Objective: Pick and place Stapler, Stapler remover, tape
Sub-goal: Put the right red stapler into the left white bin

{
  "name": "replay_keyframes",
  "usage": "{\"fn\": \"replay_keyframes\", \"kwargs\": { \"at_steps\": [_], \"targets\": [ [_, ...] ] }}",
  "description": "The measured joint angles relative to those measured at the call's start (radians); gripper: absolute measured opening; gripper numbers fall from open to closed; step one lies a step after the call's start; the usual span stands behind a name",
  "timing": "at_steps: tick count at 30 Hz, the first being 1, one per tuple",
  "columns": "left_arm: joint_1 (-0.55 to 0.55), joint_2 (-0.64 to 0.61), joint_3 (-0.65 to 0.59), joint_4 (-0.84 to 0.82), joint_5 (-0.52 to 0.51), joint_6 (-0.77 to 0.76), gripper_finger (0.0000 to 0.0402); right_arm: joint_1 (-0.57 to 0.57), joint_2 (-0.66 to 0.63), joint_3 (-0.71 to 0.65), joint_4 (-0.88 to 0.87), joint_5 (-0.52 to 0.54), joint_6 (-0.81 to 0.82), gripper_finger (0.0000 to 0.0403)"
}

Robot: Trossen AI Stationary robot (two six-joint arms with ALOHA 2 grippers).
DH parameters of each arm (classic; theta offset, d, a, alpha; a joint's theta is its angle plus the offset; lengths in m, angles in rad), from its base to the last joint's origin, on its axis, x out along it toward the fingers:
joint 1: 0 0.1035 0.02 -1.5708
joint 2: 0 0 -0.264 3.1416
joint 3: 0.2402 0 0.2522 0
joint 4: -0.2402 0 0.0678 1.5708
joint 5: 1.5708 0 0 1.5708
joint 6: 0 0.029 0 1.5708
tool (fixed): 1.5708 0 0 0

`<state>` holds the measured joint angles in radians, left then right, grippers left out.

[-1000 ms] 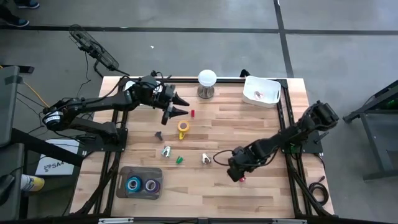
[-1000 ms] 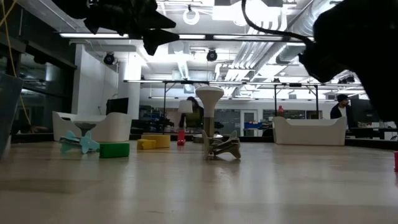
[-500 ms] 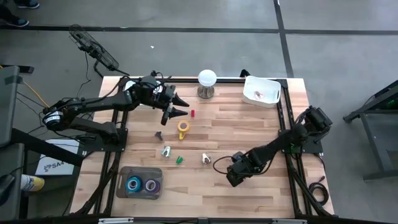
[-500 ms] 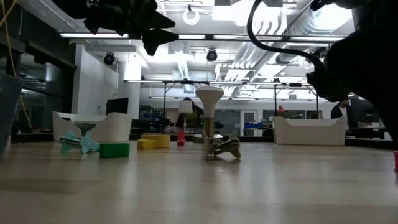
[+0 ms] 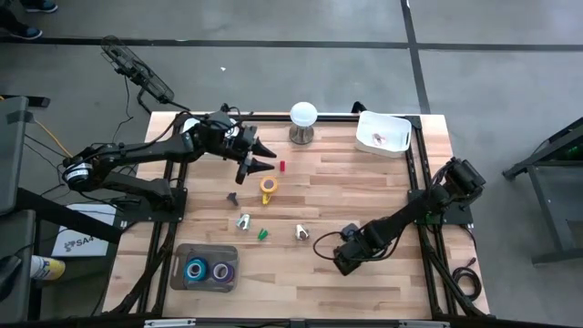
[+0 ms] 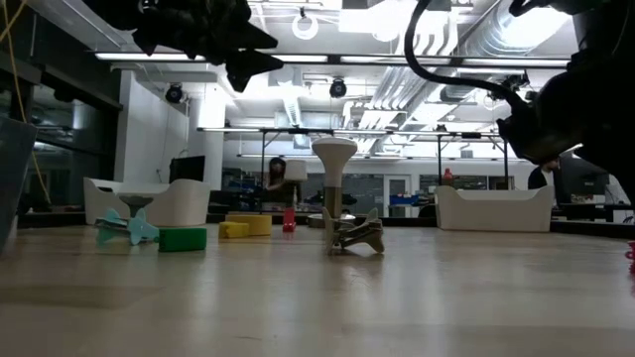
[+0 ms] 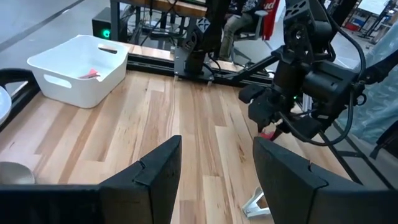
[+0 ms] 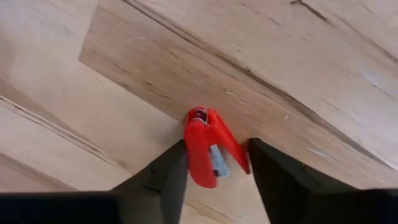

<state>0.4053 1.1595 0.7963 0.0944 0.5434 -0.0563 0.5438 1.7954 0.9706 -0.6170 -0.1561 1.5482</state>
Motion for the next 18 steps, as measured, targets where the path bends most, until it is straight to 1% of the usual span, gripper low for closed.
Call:
{"fn": "replay_keyframes", "kwargs": {
  "at_steps": [6,9,13,18],
  "targets": [
    [0.000,0.000,0.000,-0.011,0.000,0.001,0.0195,0.000,0.000,-0.001,-0.009,-0.001,-0.004,0.0086],
    [0.000,0.000,0.000,-0.014,0.000,0.002,0.0195,0.000,-0.005,0.003,-0.008,0.011,-0.013,0.0054],
    [0.000,0.000,0.000,-0.016,0.000,0.008,0.0195,-0.006,-0.023,0.023,-0.013,0.061,-0.045,0.0053],
    [0.000,-0.011,0.000,-0.016,-0.005,0.048,0.0195,-0.054,-0.075,0.030,0.060,0.172,-0.114,0.0053]
  ]
}}
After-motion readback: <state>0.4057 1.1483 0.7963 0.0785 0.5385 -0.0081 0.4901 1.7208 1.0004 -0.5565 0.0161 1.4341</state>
